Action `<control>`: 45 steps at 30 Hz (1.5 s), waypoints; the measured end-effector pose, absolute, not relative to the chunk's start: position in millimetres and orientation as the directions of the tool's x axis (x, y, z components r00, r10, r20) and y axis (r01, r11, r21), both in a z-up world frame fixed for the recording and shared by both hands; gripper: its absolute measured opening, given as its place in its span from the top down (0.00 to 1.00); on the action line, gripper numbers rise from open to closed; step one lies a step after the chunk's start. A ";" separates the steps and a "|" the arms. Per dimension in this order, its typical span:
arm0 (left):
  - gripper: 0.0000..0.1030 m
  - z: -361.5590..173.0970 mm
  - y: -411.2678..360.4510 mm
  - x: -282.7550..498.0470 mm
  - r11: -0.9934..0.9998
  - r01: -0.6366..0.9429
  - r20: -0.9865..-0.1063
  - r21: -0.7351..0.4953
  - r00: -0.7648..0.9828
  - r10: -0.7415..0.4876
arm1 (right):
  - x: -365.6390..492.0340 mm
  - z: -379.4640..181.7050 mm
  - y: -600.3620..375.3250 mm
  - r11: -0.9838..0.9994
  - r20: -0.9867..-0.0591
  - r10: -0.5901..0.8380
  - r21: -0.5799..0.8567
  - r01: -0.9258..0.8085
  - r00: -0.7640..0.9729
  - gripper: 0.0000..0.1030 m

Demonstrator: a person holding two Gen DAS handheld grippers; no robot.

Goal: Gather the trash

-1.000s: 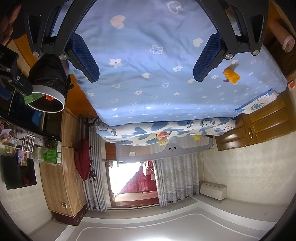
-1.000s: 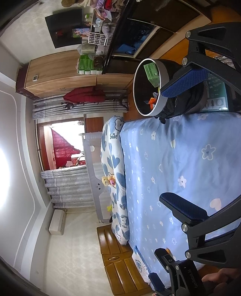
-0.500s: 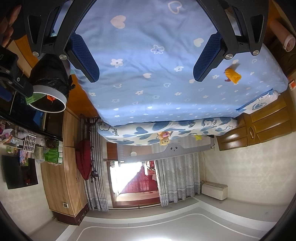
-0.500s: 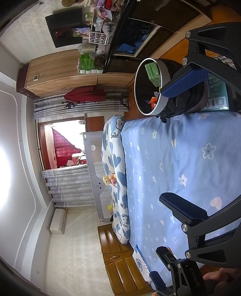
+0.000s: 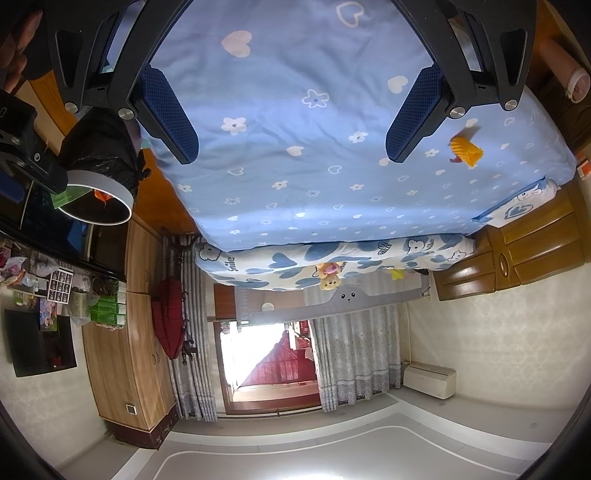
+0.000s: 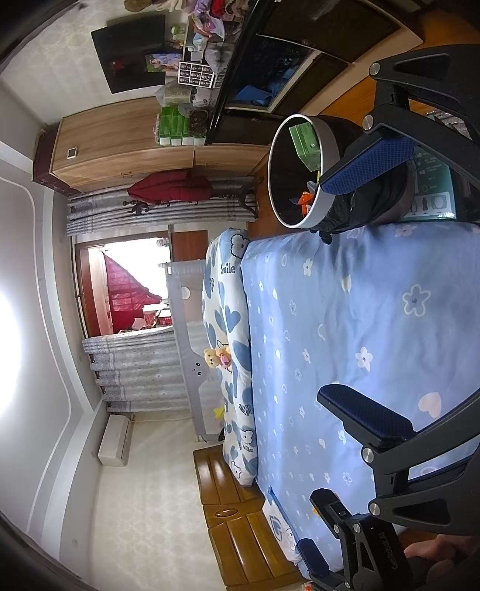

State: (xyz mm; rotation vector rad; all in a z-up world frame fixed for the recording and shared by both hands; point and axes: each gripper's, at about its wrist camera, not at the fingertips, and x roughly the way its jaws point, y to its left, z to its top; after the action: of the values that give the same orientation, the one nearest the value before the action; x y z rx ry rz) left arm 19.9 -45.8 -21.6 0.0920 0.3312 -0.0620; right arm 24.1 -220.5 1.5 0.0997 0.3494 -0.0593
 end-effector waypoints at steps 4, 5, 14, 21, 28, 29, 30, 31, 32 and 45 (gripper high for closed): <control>0.00 -21.5 -45.6 20.2 0.994 0.078 -0.328 0.080 0.944 -0.047 | 24.2 1.8 -219.6 0.994 -0.344 -0.041 0.086 0.075 0.938 0.00; 0.00 -21.5 -45.6 20.0 0.994 0.079 -0.328 0.079 0.943 -0.049 | 24.0 1.4 -220.5 0.993 -0.344 -0.041 0.086 0.075 0.938 0.00; 0.00 -21.3 -42.7 21.8 0.994 0.081 -0.332 0.078 0.942 -0.051 | 24.4 2.5 -218.8 0.993 -0.345 -0.038 0.088 0.073 0.938 0.00; 0.00 -21.8 -41.1 22.3 0.993 0.083 -0.333 0.080 0.942 -0.052 | 24.4 2.2 -219.3 0.993 -0.344 -0.039 0.088 0.074 0.938 0.00; 0.00 -21.9 -41.3 22.4 0.993 0.082 -0.334 0.080 0.941 -0.051 | 24.3 2.1 -219.3 0.993 -0.345 -0.038 0.089 0.073 0.938 0.00; 0.00 -22.5 -40.8 23.4 0.993 0.083 -0.336 0.080 0.941 -0.052 | 24.4 2.2 -219.1 0.993 -0.345 -0.038 0.089 0.073 0.938 0.00; 0.00 -22.9 -40.4 24.8 0.993 0.085 -0.338 0.080 0.940 -0.053 | 24.3 2.1 -219.2 0.993 -0.345 -0.038 0.089 0.073 0.938 0.00; 0.00 -23.3 -40.6 26.3 0.993 0.086 -0.338 0.080 0.939 -0.054 | 24.5 2.5 -217.9 0.993 -0.346 -0.037 0.088 0.072 0.938 0.00; 0.00 -23.2 -39.9 26.8 0.993 0.086 -0.339 0.080 0.939 -0.054 | 24.6 3.0 -216.9 0.994 -0.347 -0.036 0.088 0.071 0.937 0.00; 0.00 -22.2 -40.4 30.9 0.992 0.091 -0.345 0.082 0.937 -0.058 | 28.2 3.5 -209.9 0.993 -0.350 -0.030 0.093 0.067 0.936 0.00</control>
State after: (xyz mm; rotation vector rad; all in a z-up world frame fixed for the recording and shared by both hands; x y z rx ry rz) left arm 30.9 -40.4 -22.2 0.0969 0.3489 -0.0761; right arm 28.2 -209.9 3.5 0.1041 0.3561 -0.0496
